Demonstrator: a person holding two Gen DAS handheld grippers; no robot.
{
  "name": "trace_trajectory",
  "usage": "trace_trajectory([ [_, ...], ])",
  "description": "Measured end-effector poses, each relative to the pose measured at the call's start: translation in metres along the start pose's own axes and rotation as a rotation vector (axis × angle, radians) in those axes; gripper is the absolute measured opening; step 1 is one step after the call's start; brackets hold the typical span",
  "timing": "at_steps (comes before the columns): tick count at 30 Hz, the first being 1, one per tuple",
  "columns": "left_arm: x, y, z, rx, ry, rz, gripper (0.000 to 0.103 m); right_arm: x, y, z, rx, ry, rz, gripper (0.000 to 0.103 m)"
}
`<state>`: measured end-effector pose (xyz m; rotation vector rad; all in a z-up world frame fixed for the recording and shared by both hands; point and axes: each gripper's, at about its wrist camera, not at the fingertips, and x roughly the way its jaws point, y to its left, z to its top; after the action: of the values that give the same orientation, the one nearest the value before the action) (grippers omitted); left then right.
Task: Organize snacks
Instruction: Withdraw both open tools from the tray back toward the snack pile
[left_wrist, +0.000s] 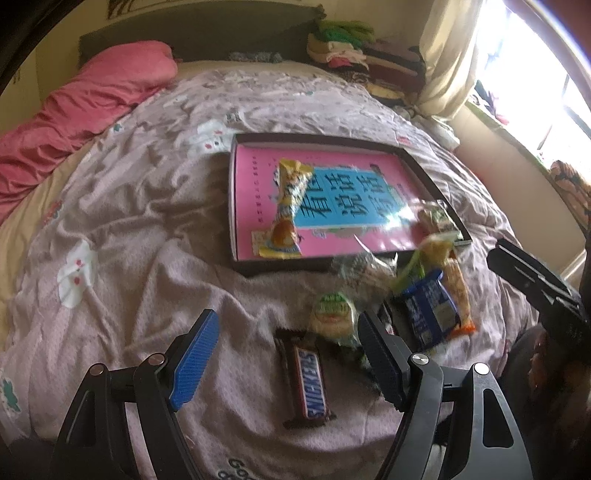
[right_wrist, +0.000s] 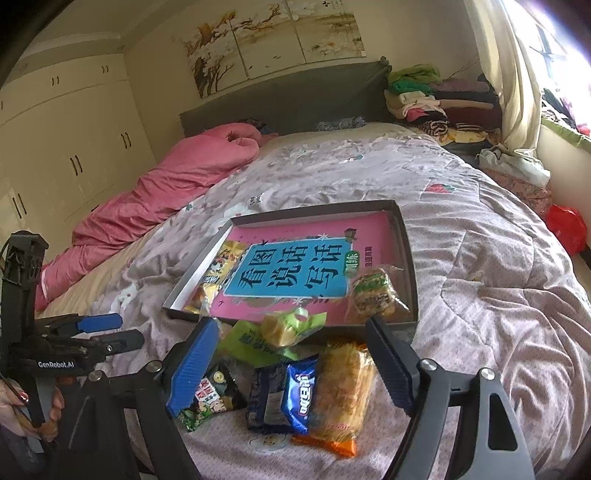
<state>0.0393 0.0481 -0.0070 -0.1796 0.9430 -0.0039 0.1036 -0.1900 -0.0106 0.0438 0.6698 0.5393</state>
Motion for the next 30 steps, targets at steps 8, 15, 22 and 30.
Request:
trace_trajectory([
  [8, 0.001, -0.005, -0.011, 0.019, 0.038, 0.001, 0.078, 0.0, 0.008, -0.006, -0.019, 0.019, 0.012, 0.082],
  [15, 0.004, -0.005, -0.019, 0.022, 0.076, 0.001, 0.078, -0.001, 0.015, -0.012, -0.035, 0.036, 0.02, 0.082],
  [22, 0.008, -0.005, -0.025, 0.021, 0.108, 0.007, 0.078, -0.001, 0.021, -0.016, -0.046, 0.048, 0.027, 0.082],
  [30, 0.013, -0.007, -0.029, 0.028, 0.137, 0.011, 0.078, -0.001, 0.022, -0.02, -0.039, 0.061, 0.036, 0.082],
])
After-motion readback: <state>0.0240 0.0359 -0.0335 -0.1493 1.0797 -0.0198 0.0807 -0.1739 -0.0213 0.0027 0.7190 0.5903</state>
